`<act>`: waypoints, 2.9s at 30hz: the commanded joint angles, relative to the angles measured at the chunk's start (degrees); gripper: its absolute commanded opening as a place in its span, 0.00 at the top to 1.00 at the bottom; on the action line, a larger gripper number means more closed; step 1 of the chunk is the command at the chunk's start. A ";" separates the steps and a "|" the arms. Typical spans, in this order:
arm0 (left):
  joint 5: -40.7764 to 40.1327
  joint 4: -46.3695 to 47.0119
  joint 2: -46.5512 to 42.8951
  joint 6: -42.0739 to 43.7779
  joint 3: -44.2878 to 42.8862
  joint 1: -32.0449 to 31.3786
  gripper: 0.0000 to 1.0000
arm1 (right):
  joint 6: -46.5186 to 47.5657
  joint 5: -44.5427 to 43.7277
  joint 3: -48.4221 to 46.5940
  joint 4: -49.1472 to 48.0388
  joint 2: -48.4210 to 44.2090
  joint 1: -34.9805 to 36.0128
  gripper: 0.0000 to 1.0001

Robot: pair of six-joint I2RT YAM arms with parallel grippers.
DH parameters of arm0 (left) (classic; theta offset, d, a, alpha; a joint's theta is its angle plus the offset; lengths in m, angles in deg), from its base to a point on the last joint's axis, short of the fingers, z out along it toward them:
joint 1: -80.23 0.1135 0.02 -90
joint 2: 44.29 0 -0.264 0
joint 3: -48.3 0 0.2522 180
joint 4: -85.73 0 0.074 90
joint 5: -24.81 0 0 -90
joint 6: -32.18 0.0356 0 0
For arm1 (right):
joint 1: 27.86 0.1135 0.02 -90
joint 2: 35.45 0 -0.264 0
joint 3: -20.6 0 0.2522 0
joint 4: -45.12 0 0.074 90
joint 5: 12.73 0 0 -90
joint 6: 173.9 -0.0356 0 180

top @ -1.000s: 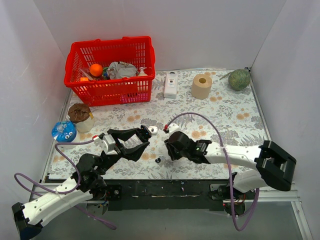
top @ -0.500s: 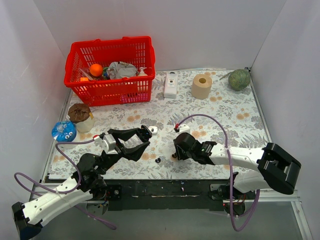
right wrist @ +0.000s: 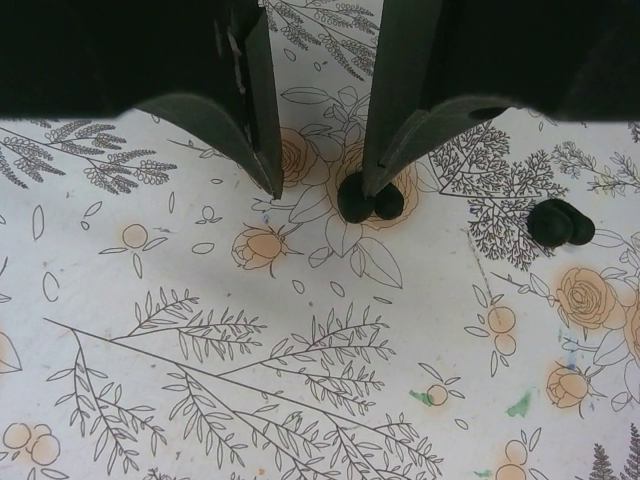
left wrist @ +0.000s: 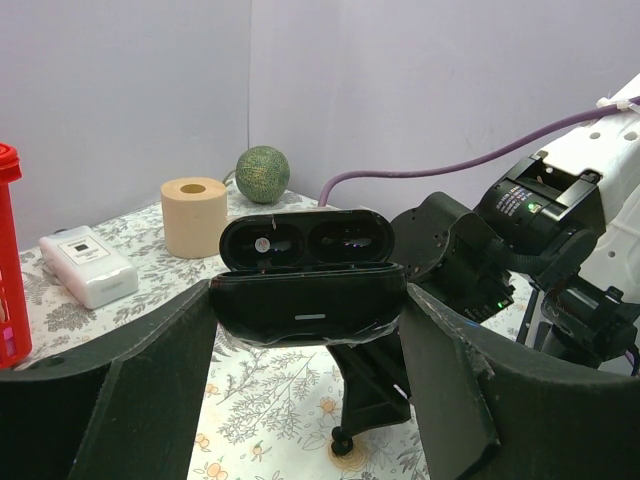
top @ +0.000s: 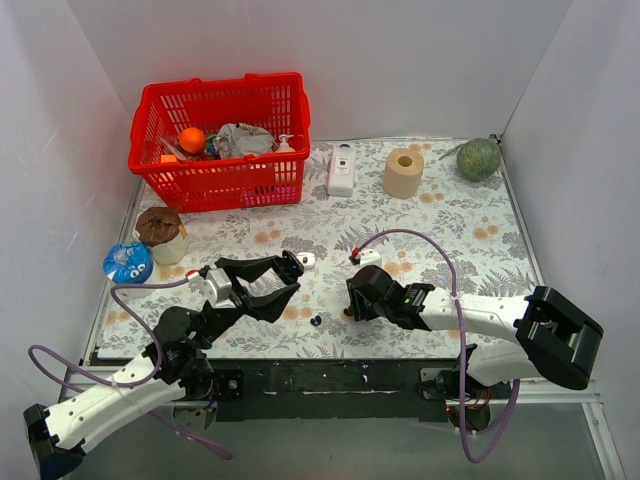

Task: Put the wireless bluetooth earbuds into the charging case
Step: Pick up the earbud from the center of the board.

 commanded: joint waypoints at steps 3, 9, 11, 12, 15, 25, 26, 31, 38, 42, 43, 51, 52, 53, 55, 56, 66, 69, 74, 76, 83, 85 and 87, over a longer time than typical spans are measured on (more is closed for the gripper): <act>0.47 0.27 -0.38 -0.08 0.03 -0.21 1.00 | -0.56 1.47 0.80 -0.99 -0.16 -0.13 0.56; 0.56 0.18 -0.47 -0.52 0.29 -0.12 1.00 | 3.91 2.96 1.51 -4.15 1.51 -0.05 0.70; 0.56 0.09 -0.64 -0.52 0.38 -0.21 1.00 | 7.43 4.98 1.16 -5.21 2.64 -0.13 0.72; 0.56 0.00 -0.90 -0.52 0.38 -0.21 1.00 | 8.22 5.51 0.89 -5.30 3.17 -0.13 0.73; 0.38 -0.17 -1.17 -0.44 0.47 -0.21 1.00 | 11.65 7.00 -0.95 -5.03 5.72 -0.13 0.73; 0.38 -0.26 -1.43 -0.26 0.64 -0.21 1.00 | 26.86 7.10 -6.14 -3.63 8.98 -0.22 0.46; 0.38 -0.26 -1.35 -0.26 0.64 -0.21 1.00 | 27.30 6.84 -6.49 -3.63 8.54 -0.22 0.44; 0.38 0.00 -1.17 0.00 0.29 -0.21 1.00 | 26.17 5.52 -7.72 -1.18 4.94 -0.31 0.40; 0.38 0.53 -0.64 0.97 -0.32 -0.12 1.00 | 19.75 3.32 -5.44 0.33 -5.78 -0.31 0.39; 0.47 1.23 0.32 1.23 -0.41 -0.12 1.00 | 19.04 0.51 -3.95 0.77 -5.88 -0.31 0.40; 0.47 1.50 0.50 1.15 -0.41 -0.21 1.00 | 18.69 -1.41 -3.59 0.94 -5.27 -0.31 0.41; 0.56 1.32 1.64 -0.17 -0.59 -0.21 1.00 | 15.79 -6.53 -4.38 3.14 3.62 -0.22 0.45; 0.56 0.97 1.56 -0.26 -0.50 -0.21 1.00 | 16.31 -5.57 -3.69 1.40 4.05 -0.31 0.44; 0.56 0.88 1.56 -0.26 -0.59 -0.12 1.00 | 15.97 -5.91 -3.85 1.47 4.58 -0.31 0.43; 0.56 0.88 1.38 -0.35 -0.41 -0.21 1.00 | 15.09 -7.13 -4.29 1.91 5.28 -0.31 0.43; 0.56 0.88 1.21 -0.43 -0.41 -0.21 1.00 | 13.78 -8.79 -4.21 2.17 5.11 -0.31 0.44; 0.47 0.97 2.17 -3.86 0.55 -0.21 1.00 | 2.61 13.89 4.07 -9.20 -2.46 -12.97 0.48; 0.47 0.88 2.17 -4.56 0.82 -0.21 1.00 | 4.70 13.95 8.08 -15.47 -6.65 -12.97 0.50; 0.47 1.58 2.61 -4.83 1.34 -0.12 1.00 | 10.78 -2.46 -2.35 2.24 -1.14 -9.98 0.52; 0.56 2.46 3.48 -5.01 1.43 -0.21 1.00 | 12.88 -2.93 -2.45 2.27 -1.04 -10.24 0.53; 0.56 2.64 4.81 -5.88 1.26 -0.21 1.00 | 12.10 3.58 4.41 -9.52 -10.62 -10.24 0.99; 0.56 2.38 4.63 -5.89 1.08 -0.21 1.00 | 12.62 4.55 3.88 -8.30 -10.36 -10.24 0.99; 0.56 1.85 4.54 -5.80 0.91 -0.12 1.00 | 12.71 4.81 2.83 -7.41 -9.92 -10.24 0.91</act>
